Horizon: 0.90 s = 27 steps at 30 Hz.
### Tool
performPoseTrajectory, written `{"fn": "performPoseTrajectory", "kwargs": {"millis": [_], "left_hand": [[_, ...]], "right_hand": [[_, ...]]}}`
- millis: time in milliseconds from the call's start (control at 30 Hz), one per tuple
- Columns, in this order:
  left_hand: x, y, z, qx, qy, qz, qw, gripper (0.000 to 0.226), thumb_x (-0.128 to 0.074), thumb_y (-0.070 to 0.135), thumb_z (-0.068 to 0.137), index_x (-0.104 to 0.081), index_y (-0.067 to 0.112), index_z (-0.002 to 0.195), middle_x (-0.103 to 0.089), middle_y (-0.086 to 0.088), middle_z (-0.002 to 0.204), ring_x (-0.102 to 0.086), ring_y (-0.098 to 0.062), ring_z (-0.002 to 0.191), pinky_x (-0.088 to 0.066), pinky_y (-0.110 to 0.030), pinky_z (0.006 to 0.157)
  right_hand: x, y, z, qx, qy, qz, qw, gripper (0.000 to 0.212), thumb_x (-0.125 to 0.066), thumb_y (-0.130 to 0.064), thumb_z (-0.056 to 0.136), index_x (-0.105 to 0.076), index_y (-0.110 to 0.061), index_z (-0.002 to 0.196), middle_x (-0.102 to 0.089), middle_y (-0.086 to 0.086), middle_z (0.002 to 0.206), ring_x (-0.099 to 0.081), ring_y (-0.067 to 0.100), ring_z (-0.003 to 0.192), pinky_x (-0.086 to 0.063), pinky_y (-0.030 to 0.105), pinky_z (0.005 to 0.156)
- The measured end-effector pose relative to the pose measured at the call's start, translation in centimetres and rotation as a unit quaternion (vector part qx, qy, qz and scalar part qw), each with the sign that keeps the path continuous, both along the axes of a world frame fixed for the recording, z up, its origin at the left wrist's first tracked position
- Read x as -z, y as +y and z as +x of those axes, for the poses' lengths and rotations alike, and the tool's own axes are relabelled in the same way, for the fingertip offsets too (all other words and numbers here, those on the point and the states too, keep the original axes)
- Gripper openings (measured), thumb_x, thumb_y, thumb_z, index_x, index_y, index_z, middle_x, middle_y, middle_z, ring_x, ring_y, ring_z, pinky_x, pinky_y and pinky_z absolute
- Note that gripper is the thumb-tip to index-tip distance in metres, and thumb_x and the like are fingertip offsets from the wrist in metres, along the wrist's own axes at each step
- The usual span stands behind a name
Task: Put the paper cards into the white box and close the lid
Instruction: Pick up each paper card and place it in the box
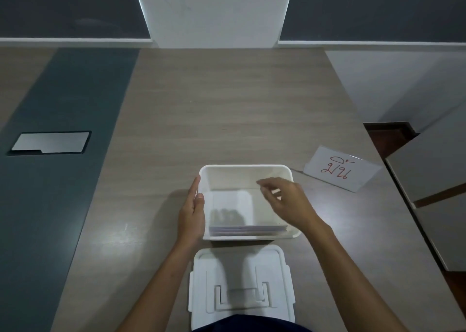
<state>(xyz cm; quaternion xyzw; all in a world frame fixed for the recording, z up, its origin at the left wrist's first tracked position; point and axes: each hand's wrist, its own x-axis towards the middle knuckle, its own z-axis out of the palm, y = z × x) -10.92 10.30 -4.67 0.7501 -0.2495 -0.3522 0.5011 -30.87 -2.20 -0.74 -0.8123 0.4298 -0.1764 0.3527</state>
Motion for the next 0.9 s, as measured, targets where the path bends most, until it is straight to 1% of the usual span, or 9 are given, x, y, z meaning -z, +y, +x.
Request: {"fn": "performPoseTrajectory", "kwargs": {"millis": [100, 167, 267, 400, 500, 600, 733, 833, 900], "left_hand": [[-0.3, -0.1, -0.1, 0.002, -0.005, 0.0, 1.0, 0.045, -0.036, 0.018, 0.103, -0.041, 0.048, 0.137, -0.052, 0.042, 0.088, -0.046, 0.031, 0.068, -0.032, 0.009, 0.07], [-0.4, -0.1, -0.1, 0.001, -0.007, -0.004, 1.0, 0.046, -0.036, 0.017, 0.103, -0.042, 0.044, 0.14, -0.051, 0.044, 0.104, -0.047, 0.032, 0.078, -0.031, 0.01, 0.071], [0.0, -0.2, 0.1, 0.0, -0.006, -0.001, 1.0, 0.047, -0.036, 0.019, 0.103, -0.04, 0.042, 0.144, -0.045, 0.026, 0.136, -0.042, 0.02, 0.115, -0.026, 0.012, 0.077], [0.0, -0.3, 0.0, 0.007, -0.005, 0.001, 1.0, 0.046, -0.036, 0.02, 0.103, -0.04, 0.042, 0.143, -0.046, 0.03, 0.13, -0.041, 0.034, 0.1, -0.027, 0.011, 0.077], [-0.1, -0.5, -0.1, 0.006, 0.001, -0.003, 1.0, 0.047, -0.035, 0.02, 0.103, -0.039, 0.043, 0.143, -0.044, 0.027, 0.134, -0.041, 0.013, 0.121, -0.028, -0.003, 0.09], [0.2, -0.6, 0.0, 0.008, 0.003, -0.001, 1.0, 0.047, -0.036, 0.022, 0.103, -0.039, 0.047, 0.143, -0.044, 0.024, 0.134, -0.04, 0.004, 0.126, -0.029, -0.015, 0.097], [0.5, -0.5, 0.1, 0.011, 0.006, -0.006, 1.0, 0.047, -0.036, 0.022, 0.103, -0.038, 0.048, 0.142, -0.043, 0.023, 0.137, -0.038, 0.005, 0.128, -0.028, -0.014, 0.099], [0.6, -0.5, 0.1, 0.014, 0.001, -0.003, 1.0, 0.047, -0.036, 0.023, 0.103, -0.038, 0.048, 0.143, -0.044, 0.023, 0.136, -0.039, 0.005, 0.128, -0.028, -0.014, 0.098], [0.5, -0.6, 0.1, 0.013, 0.0, -0.005, 1.0, 0.047, -0.036, 0.023, 0.103, -0.038, 0.047, 0.143, -0.044, 0.023, 0.136, -0.039, 0.003, 0.128, -0.028, -0.016, 0.1]], "right_hand": [[0.0, -2.4, -0.4, 0.085, -0.026, -0.08, 0.993, 0.025, -0.06, -0.02, 0.093, -0.068, -0.02, 0.117, -0.069, -0.001, 0.115, -0.059, 0.017, 0.107, -0.046, 0.031, 0.095], [0.1, -4.5, -1.1, 0.146, -0.015, -0.111, 0.983, 0.03, -0.061, -0.017, 0.092, -0.064, -0.017, 0.121, -0.065, 0.005, 0.122, -0.053, 0.024, 0.117, -0.035, 0.029, 0.099], [0.6, -8.0, -3.1, 0.241, 0.009, -0.13, 0.962, 0.041, -0.062, -0.01, 0.088, -0.058, -0.011, 0.129, -0.059, 0.013, 0.129, -0.047, 0.032, 0.125, -0.034, 0.036, 0.105], [2.0, -11.7, -6.5, 0.305, 0.121, -0.106, 0.939, 0.063, -0.064, -0.002, 0.083, -0.042, -0.007, 0.142, -0.044, 0.016, 0.147, -0.025, 0.039, 0.142, -0.022, 0.049, 0.117], [2.8, -13.2, -8.3, 0.296, 0.228, -0.08, 0.924, 0.068, -0.063, -0.003, 0.083, -0.037, -0.01, 0.145, -0.038, 0.014, 0.152, -0.017, 0.039, 0.145, -0.009, 0.055, 0.117], [3.5, -13.6, -9.5, 0.29, 0.261, -0.085, 0.917, 0.061, -0.069, -0.006, 0.081, -0.05, -0.013, 0.138, -0.052, 0.013, 0.141, -0.036, 0.036, 0.136, -0.012, 0.059, 0.114], [3.5, -13.0, -9.9, 0.298, 0.238, -0.14, 0.914, 0.039, -0.071, 0.004, 0.075, -0.07, -0.011, 0.111, -0.069, 0.016, 0.111, -0.061, 0.034, 0.105, -0.018, 0.055, 0.114], [3.5, -11.4, -9.6, 0.264, 0.193, -0.162, 0.931, 0.029, -0.067, 0.008, 0.078, -0.073, -0.007, 0.102, -0.071, 0.015, 0.103, -0.063, 0.033, 0.09, -0.046, 0.048, 0.091], [3.3, -10.4, -9.1, 0.26, 0.146, -0.169, 0.939, 0.029, -0.064, 0.01, 0.079, -0.073, -0.005, 0.103, -0.07, 0.016, 0.103, -0.065, 0.035, 0.087, -0.053, 0.04, 0.074]]}}
